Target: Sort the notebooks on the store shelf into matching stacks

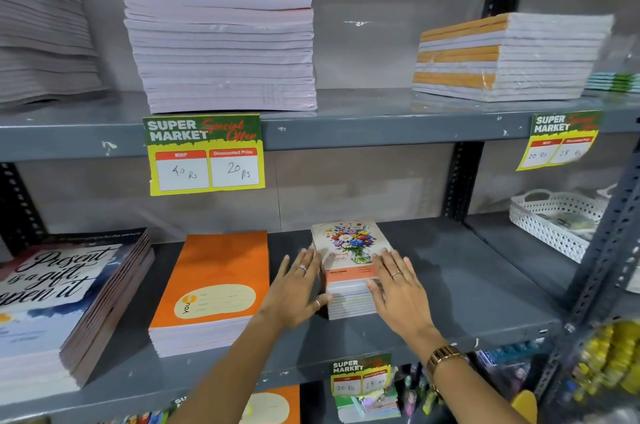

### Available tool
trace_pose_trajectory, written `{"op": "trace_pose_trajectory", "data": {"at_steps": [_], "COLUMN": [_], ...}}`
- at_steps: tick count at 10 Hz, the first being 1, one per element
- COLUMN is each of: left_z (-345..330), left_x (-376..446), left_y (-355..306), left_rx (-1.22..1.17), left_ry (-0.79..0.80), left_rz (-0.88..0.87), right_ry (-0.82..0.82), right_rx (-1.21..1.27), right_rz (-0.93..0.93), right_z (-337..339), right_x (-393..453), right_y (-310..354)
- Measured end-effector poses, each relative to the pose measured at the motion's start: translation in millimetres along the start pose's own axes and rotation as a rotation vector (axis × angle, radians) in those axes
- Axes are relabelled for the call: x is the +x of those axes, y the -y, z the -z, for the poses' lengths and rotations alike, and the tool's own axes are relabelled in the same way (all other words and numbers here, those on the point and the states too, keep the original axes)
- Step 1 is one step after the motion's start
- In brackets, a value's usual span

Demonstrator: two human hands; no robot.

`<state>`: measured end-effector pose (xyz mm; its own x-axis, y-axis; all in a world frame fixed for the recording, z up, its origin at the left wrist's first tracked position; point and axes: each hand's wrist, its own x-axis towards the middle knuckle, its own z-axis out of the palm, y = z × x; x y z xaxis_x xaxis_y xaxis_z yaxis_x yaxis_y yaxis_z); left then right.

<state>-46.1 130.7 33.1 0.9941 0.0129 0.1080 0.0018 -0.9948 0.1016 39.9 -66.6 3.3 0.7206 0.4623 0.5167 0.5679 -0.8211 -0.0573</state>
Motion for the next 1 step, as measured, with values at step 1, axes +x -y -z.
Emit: {"op": "trace_pose_trajectory", "data": {"at_steps": [1], "left_z": [13.0], "left_x": [-13.8], "left_y": [19.0], "left_rx": [0.008], "left_ry": [-0.030], "left_rz": [0.008], "right_ry": [-0.074], "right_rx": [0.024], "right_rz": [-0.010], "right_z": [0.9], "right_x": [-2.4], "right_y": [25.4]}}
